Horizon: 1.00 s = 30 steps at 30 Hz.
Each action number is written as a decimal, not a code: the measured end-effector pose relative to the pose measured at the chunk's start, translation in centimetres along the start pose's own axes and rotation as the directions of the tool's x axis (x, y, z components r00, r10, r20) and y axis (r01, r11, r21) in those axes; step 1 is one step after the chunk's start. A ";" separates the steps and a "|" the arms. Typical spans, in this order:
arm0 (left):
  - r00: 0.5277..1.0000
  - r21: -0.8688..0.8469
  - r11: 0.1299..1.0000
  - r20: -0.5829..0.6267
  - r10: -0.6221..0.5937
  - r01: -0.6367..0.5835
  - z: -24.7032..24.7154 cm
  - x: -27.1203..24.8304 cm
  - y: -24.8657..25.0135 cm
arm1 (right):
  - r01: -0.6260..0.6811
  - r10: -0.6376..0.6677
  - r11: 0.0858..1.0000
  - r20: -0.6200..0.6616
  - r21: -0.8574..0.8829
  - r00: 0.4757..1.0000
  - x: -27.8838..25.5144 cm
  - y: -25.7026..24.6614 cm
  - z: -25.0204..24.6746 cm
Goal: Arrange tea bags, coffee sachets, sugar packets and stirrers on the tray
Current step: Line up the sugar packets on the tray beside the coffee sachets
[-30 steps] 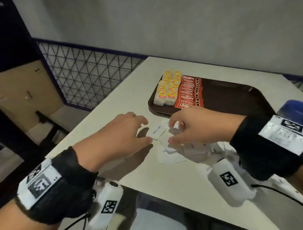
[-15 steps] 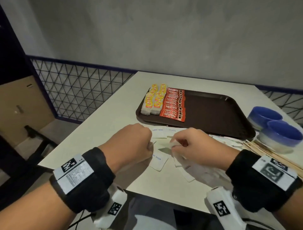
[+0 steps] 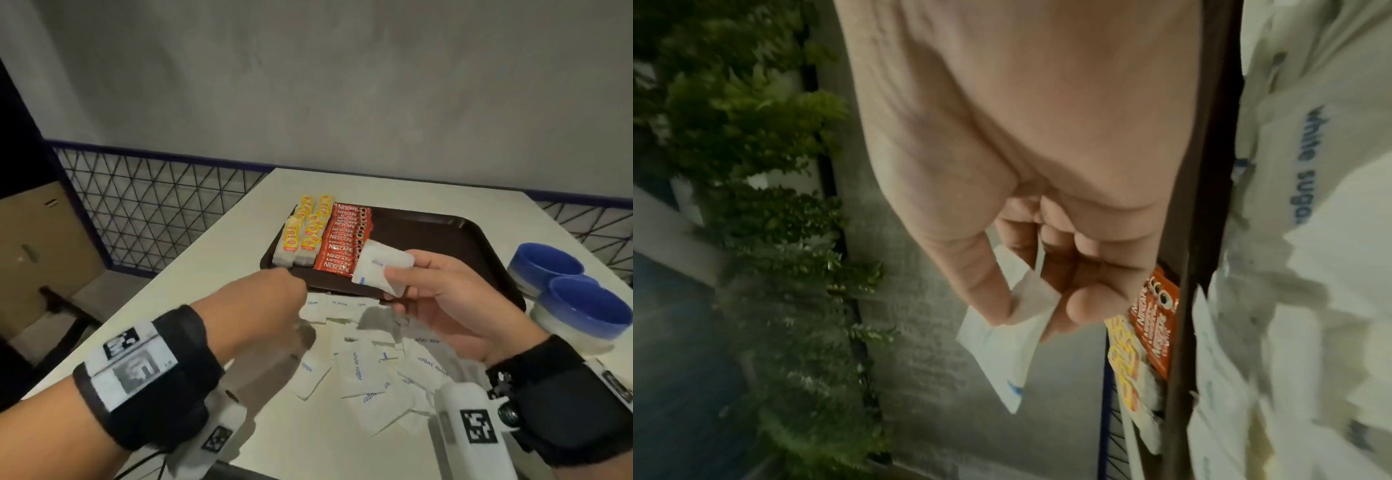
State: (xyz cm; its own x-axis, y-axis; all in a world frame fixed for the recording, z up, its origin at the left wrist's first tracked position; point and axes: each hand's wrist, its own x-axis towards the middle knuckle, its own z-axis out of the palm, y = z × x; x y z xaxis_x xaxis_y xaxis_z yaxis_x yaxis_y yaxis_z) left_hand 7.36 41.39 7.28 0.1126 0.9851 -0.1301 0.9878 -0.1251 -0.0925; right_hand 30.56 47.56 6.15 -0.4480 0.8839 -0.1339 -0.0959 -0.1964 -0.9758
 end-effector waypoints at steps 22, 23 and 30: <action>0.969 -0.986 0.053 -0.146 0.201 -0.160 -1.9 10.2 2.1 | 0.263 -0.254 0.965 -0.246 0.005 0.935 2.8 -0.2 -1.9; 0.966 -0.983 0.054 -0.161 0.205 -0.175 -1.8 10.1 2.2 | 0.273 -0.259 0.962 -0.251 0.020 0.933 2.8 -0.3 -1.7; 0.968 -0.968 -0.091 -0.241 0.062 -0.235 -1.3 10.2 3.6 | 0.201 -0.177 0.977 -0.265 0.066 0.948 2.9 0.4 -1.6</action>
State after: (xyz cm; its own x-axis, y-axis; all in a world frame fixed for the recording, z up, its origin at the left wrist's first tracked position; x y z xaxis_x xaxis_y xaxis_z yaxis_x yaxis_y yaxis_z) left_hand 12.20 51.13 6.89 0.1966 0.9747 0.1066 -0.0122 -0.1063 0.9943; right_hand 30.64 50.74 5.09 -0.1726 0.9850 -0.0003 -0.2424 -0.0428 -0.9692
